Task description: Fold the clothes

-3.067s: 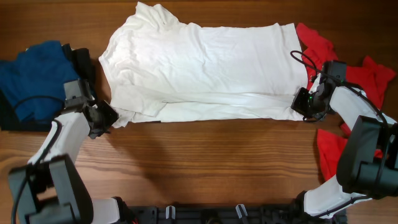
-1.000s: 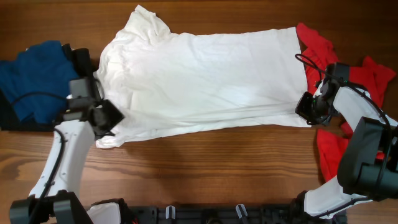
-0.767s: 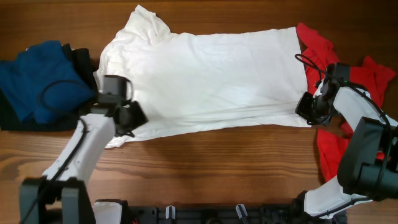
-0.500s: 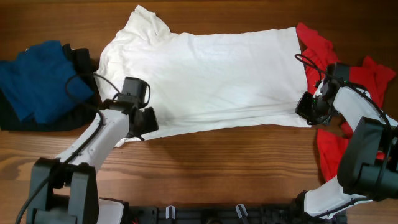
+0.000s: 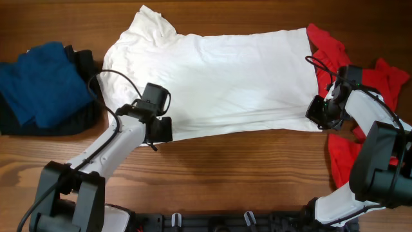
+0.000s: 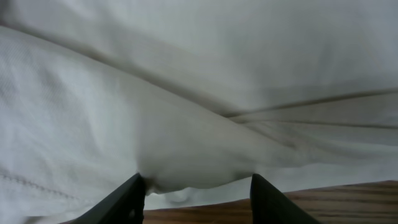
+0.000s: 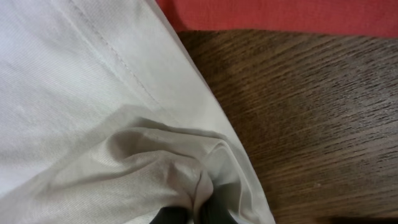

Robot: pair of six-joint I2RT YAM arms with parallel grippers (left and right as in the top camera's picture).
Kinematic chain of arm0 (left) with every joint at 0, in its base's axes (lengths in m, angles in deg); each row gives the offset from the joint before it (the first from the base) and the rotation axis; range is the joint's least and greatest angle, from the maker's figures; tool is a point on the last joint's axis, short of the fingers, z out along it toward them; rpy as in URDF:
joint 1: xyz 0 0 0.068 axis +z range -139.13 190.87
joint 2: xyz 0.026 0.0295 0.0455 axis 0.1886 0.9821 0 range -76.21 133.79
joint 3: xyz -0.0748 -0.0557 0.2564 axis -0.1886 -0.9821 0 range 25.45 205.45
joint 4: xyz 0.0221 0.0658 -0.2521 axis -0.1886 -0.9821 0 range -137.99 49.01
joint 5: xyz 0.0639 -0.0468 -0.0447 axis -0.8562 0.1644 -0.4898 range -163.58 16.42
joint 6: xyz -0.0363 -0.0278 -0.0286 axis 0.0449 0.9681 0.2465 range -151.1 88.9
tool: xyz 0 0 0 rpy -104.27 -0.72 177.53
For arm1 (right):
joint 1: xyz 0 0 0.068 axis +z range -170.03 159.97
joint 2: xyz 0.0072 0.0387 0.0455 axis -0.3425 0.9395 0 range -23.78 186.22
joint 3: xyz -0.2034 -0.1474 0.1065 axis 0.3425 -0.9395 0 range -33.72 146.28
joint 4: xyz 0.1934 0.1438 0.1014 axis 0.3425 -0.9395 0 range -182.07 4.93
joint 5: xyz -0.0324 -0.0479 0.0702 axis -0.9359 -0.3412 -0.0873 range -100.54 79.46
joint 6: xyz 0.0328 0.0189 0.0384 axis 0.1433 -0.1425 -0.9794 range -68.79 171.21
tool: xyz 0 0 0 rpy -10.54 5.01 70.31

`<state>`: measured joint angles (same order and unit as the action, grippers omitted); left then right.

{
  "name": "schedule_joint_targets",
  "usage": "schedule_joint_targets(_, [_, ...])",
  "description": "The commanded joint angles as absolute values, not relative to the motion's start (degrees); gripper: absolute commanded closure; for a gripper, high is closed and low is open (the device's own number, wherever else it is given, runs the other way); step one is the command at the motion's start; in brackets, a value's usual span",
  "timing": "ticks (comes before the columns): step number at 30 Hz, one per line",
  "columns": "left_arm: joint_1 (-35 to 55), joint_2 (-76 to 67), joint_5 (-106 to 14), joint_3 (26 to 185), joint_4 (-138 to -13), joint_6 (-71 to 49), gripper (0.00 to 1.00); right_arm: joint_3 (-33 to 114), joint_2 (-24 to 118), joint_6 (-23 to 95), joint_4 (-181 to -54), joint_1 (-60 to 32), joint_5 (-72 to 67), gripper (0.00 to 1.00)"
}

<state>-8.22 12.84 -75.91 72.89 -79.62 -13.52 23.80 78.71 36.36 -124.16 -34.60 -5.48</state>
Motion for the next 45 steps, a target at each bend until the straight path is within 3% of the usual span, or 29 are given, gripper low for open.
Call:
schedule_joint_targets(1, [-9.2,14.0,-81.5,73.3,-79.1,-14.9,0.46,22.6,78.6,37.3,-123.9,-35.0,-5.8,0.94])
schedule_joint_targets(8, [-9.2,17.0,-81.8,73.3,-76.3,-14.9,0.55,22.6,78.6,37.3,-124.1,-35.0,-5.8,0.94])
schedule_joint_targets(9, [-9.2,17.2,-81.9,73.3,-76.3,-14.9,0.59,22.6,78.6,37.4,-124.1,-35.0,-5.7,0.94])
schedule_joint_targets(12, [-9.2,17.2,-83.5,73.3,-76.3,-14.8,0.9,22.6,78.6,37.3,-124.2,-35.0,-5.7,0.94])
schedule_joint_targets(14, [-9.2,16.7,-85.8,73.5,-76.3,-14.8,0.96,22.6,78.6,37.3,-124.1,-35.0,-5.8,0.94])
schedule_joint_targets(23, [-9.1,15.1,-89.3,75.5,-72.8,-14.7,0.96,23.3,78.6,37.4,-123.6,-35.0,-3.7,0.96])
schedule_joint_targets(32, [-9.1,15.1,-89.3,75.4,-70.1,-14.2,0.9,28.2,78.5,37.7,-127.3,-35.0,-3.4,0.95])
schedule_joint_targets(39, [-9.1,15.1,-89.3,75.4,-72.1,-14.2,0.76,28.3,78.5,39.2,-127.6,-35.0,-3.4,0.96])
schedule_joint_targets(45, [-9.1,15.1,-89.8,75.4,-72.4,-14.2,0.78,28.3,78.5,39.2,-127.4,-35.0,-2.7,0.96])
